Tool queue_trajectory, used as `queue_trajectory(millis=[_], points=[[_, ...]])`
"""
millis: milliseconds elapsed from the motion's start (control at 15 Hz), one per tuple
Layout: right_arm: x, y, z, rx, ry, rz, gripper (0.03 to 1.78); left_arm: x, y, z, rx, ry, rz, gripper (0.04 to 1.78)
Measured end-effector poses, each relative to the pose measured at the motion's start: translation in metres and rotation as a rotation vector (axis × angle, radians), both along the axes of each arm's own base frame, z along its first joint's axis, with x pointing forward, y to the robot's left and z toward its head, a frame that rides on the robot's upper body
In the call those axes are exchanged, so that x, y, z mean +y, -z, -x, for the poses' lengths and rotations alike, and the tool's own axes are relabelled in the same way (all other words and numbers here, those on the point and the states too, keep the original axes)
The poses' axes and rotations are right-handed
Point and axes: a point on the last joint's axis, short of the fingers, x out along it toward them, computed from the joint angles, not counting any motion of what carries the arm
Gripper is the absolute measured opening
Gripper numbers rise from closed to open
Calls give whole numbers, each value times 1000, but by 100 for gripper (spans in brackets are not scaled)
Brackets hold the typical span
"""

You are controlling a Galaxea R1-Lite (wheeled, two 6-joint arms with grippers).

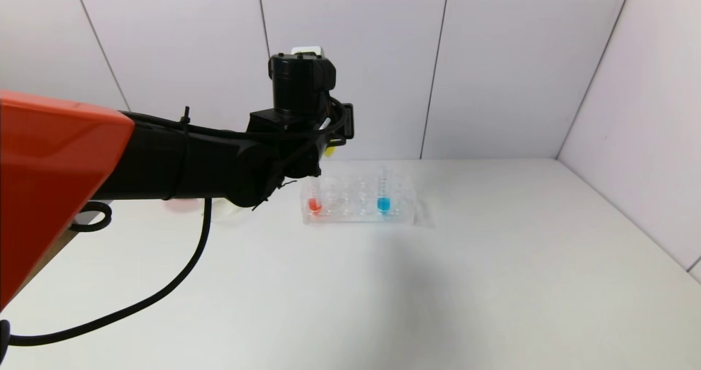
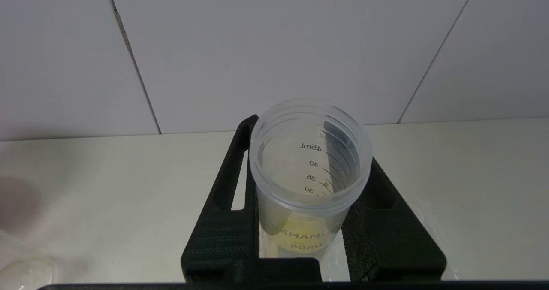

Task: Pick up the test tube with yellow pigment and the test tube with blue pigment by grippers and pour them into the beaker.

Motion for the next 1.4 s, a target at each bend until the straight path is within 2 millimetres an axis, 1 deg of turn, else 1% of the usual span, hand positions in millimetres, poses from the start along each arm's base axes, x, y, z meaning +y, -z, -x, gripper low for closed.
queue_trajectory(millis=[267, 467, 800, 1067, 1400], points=[[0, 0, 0, 0, 0, 0, 171, 20, -12, 4, -1, -26, 6, 54], [0, 0, 0, 0, 0, 0, 171, 47, -16, 3, 6, -41, 5, 54], [0, 0, 0, 0, 0, 0, 171, 109, -12, 6, 40, -94, -6, 54], [0, 0, 0, 0, 0, 0, 171, 159, -9, 16, 67, -129, -7, 54], [0, 0, 0, 0, 0, 0, 171, 207, -16, 29, 61, -180, -3, 54]])
